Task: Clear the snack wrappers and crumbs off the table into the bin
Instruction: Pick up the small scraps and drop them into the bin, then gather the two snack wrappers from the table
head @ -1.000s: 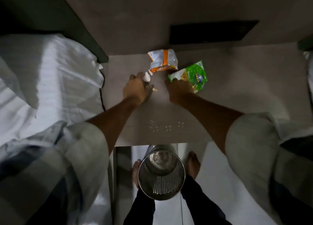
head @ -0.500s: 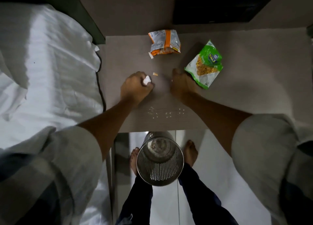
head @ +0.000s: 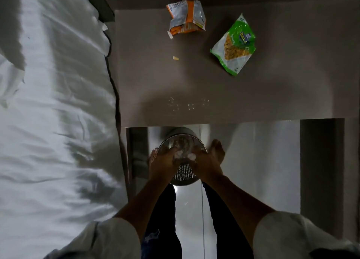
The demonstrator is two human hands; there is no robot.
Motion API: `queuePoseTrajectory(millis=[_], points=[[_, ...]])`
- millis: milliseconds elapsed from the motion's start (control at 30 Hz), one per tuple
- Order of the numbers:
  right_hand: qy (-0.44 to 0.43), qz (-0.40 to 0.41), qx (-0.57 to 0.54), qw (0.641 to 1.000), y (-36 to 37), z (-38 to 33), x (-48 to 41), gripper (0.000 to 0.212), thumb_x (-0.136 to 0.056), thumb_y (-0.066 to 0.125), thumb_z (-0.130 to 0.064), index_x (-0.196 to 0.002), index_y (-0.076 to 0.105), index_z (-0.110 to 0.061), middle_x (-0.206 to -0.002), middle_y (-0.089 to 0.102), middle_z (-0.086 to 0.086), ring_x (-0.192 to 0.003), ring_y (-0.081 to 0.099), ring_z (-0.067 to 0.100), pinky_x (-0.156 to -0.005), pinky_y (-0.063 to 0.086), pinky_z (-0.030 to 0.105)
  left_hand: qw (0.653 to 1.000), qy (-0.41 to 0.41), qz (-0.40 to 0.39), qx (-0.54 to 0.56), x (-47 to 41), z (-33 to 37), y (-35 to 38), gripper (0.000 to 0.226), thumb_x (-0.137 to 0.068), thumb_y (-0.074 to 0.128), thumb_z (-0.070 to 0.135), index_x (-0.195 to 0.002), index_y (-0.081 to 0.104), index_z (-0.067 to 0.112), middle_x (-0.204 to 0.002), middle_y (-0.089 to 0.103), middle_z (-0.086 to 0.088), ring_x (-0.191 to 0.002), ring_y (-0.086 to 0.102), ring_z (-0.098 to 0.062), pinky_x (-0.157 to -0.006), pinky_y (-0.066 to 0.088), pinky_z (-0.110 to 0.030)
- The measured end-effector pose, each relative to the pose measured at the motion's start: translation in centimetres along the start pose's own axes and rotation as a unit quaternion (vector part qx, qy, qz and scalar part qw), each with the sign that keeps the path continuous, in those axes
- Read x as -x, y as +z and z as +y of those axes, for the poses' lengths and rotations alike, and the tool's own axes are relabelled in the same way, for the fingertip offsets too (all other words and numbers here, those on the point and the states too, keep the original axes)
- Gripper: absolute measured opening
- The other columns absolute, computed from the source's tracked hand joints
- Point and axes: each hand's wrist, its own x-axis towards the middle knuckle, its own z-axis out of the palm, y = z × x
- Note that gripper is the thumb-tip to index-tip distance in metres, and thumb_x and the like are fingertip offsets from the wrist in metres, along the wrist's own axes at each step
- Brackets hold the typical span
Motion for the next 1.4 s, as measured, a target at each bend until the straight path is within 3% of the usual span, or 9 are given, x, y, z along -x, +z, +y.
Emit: queuePoseTrajectory(millis=[100,200,267,367,567,833,967,1100,1400], points=[[0.017,-0.015,0.027,0.999,-0.8,0.1,-0.6,0.045,-0.091,0.057,-0.023,-0.133,0.043,-0.018,-0.123,0.064,0.012,-0.121,0.051,0.035,-0.098,0.042,0.046,0.999,0.003,-0.008,-0.037,-0.9,0.3,-0.5,0.050,-0.097,0.043,0.046,-0.142,0.042,0.025,-0.139,0.055,-0.009,-0.129,0.051,-0.029,-0.109,0.040,-0.052],[0.050,0.014,0.045,0.998,-3.1,0.1,-1.9,0.030,-0.088,0.050,-0.026,-0.118,0.049,-0.025,-0.108,0.071,0.005,-0.111,0.059,0.031,-0.101,0.043,0.050,0.998,0.027,0.026,-0.042,-2.1,1.2,-2.3,0.044,-0.096,0.048,0.039,-0.137,0.047,0.024,-0.133,0.057,-0.007,-0.117,0.059,-0.024,-0.098,0.048,-0.036],[0.047,0.060,0.005,0.997,-5.7,-0.3,-3.0,0.020,-0.089,0.047,-0.025,-0.109,0.048,-0.022,-0.097,0.070,0.006,-0.093,0.066,0.029,-0.086,0.052,0.045,0.993,0.058,0.078,-0.065,-3.3,2.3,-4.3,0.034,-0.095,0.050,0.033,-0.127,0.055,0.023,-0.122,0.064,-0.005,-0.105,0.064,-0.021,-0.083,0.045,-0.026],[0.003,0.164,-0.004,0.986,-10.3,-1.2,-5.1,0.012,-0.094,0.045,-0.020,-0.104,0.047,-0.014,-0.090,0.063,0.010,-0.080,0.066,0.032,-0.065,0.054,0.039,0.974,0.116,0.158,-0.117,-6.2,4.9,-8.3,0.024,-0.095,0.051,0.028,-0.116,0.061,0.020,-0.105,0.070,-0.009,-0.088,0.068,-0.028,-0.075,0.051,-0.034],[-0.003,0.273,0.053,0.960,-19.3,-1.6,-11.4,0.035,-0.090,0.052,-0.024,-0.120,0.046,-0.005,-0.120,0.052,0.020,-0.113,0.049,0.039,-0.084,0.048,0.050,0.900,0.226,0.307,-0.210,-13.0,12.1,-16.7,0.030,-0.096,0.048,0.032,-0.121,0.062,0.021,-0.116,0.066,-0.011,-0.096,0.066,-0.035,-0.073,0.051,-0.038],[0.061,0.238,0.114,0.963,-22.7,0.1,-15.9,0.068,-0.078,0.065,-0.041,-0.135,0.037,-0.015,-0.142,0.037,0.015,-0.130,0.033,0.037,-0.097,0.036,0.057,0.919,0.103,0.308,-0.223,-20.2,19.3,-22.8,0.075,-0.085,0.061,0.035,-0.150,0.025,0.021,-0.148,0.038,-0.017,-0.132,0.041,-0.040,-0.099,0.042,-0.053],[0.018,0.280,0.188,0.941,-22.3,0.2,-15.8,0.039,-0.089,0.054,-0.019,-0.126,0.045,-0.011,-0.129,0.050,0.016,-0.121,0.045,0.037,-0.086,0.046,0.051,0.924,0.097,0.339,-0.146,-21.6,20.2,-23.6,0.066,-0.087,0.062,0.027,-0.144,0.030,0.014,-0.133,0.057,-0.018,-0.119,0.056,-0.040,-0.095,0.048,-0.051],[-0.003,0.266,0.221,0.938,-22.1,-0.3,-15.1,0.033,-0.085,0.053,-0.006,-0.118,0.051,-0.009,-0.120,0.057,0.016,-0.110,0.057,0.038,-0.076,0.050,0.047,0.908,0.112,0.339,-0.219,-21.5,19.7,-23.7,0.050,-0.088,0.056,0.034,-0.132,0.046,0.013,-0.124,0.062,-0.021,-0.114,0.058,-0.044,-0.090,0.048,-0.051],[-0.038,0.333,0.141,0.932,-18.7,-1.0,-8.5,0.036,-0.081,0.052,-0.018,-0.115,0.051,-0.007,-0.106,0.065,0.021,-0.084,0.066,0.044,-0.070,0.051,0.046,0.926,0.176,0.317,-0.103,-12.9,15.2,-18.1,0.049,-0.075,0.052,0.049,-0.111,0.064,0.018,-0.117,0.063,-0.012,-0.106,0.061,-0.032,-0.082,0.051,-0.039]])
